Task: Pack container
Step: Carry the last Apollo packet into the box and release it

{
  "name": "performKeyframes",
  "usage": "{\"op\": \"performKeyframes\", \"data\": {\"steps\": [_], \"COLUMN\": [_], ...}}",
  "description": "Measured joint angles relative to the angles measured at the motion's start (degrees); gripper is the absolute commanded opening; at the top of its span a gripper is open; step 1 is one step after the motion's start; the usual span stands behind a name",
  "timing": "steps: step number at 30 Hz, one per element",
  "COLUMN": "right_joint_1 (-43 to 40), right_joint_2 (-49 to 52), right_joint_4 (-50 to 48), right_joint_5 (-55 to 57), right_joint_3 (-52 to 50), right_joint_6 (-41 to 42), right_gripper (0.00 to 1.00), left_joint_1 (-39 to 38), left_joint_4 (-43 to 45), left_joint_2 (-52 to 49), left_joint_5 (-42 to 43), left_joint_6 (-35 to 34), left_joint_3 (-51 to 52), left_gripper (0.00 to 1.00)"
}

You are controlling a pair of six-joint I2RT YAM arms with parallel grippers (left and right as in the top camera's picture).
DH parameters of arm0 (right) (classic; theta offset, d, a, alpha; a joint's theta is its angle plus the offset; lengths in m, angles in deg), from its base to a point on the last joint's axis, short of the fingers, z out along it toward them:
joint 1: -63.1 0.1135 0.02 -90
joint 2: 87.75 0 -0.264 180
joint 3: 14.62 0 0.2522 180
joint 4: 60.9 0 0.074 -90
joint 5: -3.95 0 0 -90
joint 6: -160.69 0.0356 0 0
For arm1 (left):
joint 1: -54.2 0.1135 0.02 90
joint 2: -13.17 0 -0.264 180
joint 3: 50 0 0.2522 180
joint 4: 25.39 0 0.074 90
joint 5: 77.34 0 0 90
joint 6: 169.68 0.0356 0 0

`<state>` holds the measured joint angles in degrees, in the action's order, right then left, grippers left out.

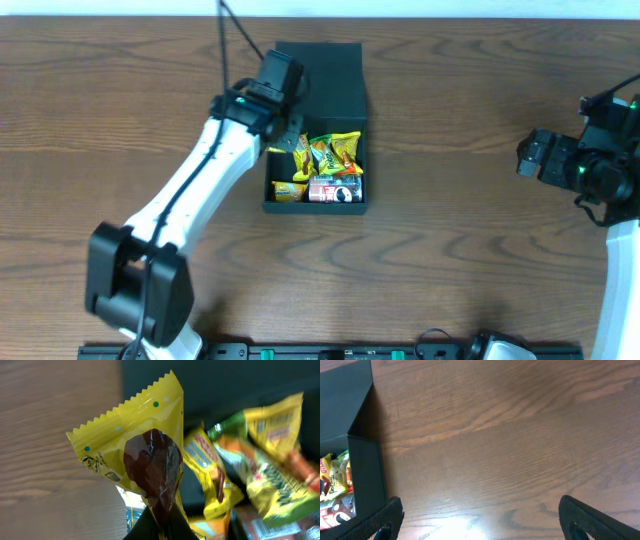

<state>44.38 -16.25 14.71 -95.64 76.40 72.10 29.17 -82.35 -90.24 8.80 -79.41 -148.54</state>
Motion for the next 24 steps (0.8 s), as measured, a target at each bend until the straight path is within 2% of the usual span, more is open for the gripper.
{"op": "performKeyframes", "data": {"steps": [6, 11, 24], "right_joint_1": [0.0, 0.0, 0.0], "right_joint_2": [0.0, 0.0, 0.0], "right_joint_4": [1.07, 1.16, 1.14], "right_joint_5": [-0.02, -0.02, -0.02], "right_joint_3": [0.0, 0.0, 0.0], "right_joint_6": [0.0, 0.0, 0.0], "right_gripper": [0.99, 0.99, 0.99], "left_joint_1": [-2.23, -2.16, -2.14], "left_joint_4": [-2.25, -3.28, -0.79], "left_joint_2": [-3.69, -6.54, -12.44], "left_joint_5": [1.57, 2.71, 3.45], "left_joint_6": [5.22, 5.49, -12.98], "left_joint_3": [0.02, 0.02, 0.04], "left_gripper": [0.06, 0.06, 0.06]}}
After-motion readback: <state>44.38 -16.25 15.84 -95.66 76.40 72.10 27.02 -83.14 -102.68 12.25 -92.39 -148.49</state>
